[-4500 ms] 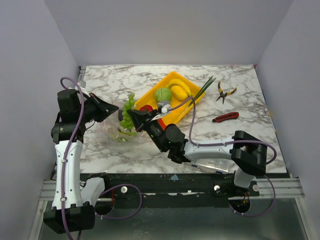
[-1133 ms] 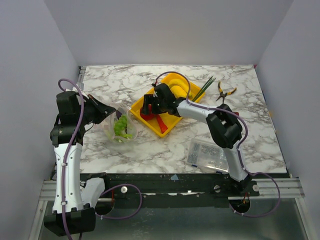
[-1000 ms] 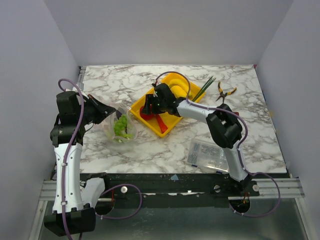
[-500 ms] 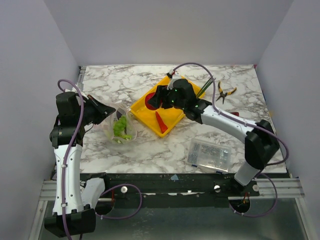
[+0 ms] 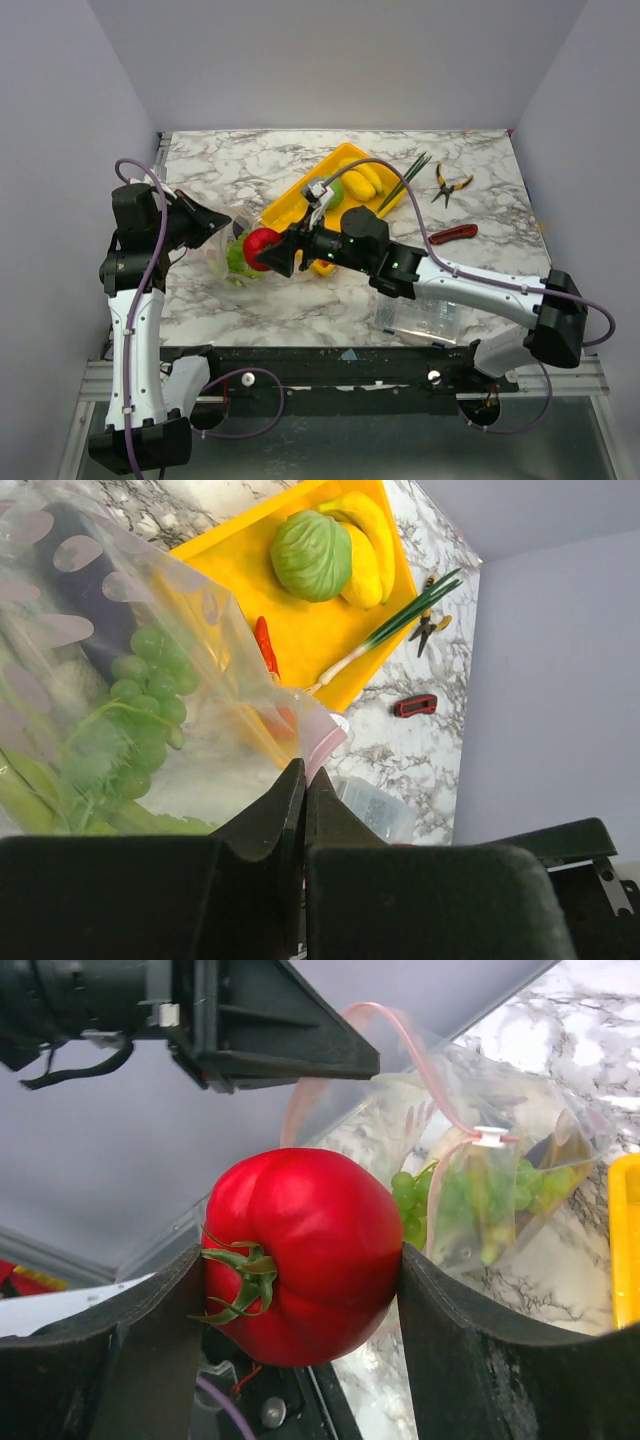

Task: Place the food in the zip-top bag and seal the zipper
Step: Place the fake vegetable in the zipper food storage bag.

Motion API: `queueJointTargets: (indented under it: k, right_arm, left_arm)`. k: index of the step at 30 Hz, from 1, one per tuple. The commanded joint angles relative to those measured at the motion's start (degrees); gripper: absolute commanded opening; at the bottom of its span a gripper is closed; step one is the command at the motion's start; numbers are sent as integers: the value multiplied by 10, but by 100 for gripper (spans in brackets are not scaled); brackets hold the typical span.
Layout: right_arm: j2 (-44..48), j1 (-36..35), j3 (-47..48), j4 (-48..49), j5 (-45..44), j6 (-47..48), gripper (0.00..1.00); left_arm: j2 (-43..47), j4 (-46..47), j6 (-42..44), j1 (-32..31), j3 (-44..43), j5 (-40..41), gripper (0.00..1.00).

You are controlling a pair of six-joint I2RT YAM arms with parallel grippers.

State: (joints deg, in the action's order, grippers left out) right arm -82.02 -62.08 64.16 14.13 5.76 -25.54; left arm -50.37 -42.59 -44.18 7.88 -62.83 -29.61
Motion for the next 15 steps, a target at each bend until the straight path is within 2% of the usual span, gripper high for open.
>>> queueJointTargets:
  k: [1,6,10,13,14,15]
  right_arm:
    - [-67,-9,47,15,-55,0,0]
    - [-144,-9,108,1,-97,18,0]
    - [-178,-10,140,8,-79,14,6]
    - [-209,-10,165,0,-85,13,14]
    - [-220,-11,173,-3,-88,12,20]
    - [-230,-10,180,-3,-91,10,31]
  left_arm:
    - [7,24,-15,1,-5,-14,0]
    - [0,31,-33,1,-12,-34,0]
    - [0,52,-58,0,0,-63,0]
    - [0,56,-68,0,1,-79,0]
    - [1,57,-72,0,2,-84,0]
    - [2,60,-78,-1,3,-89,0]
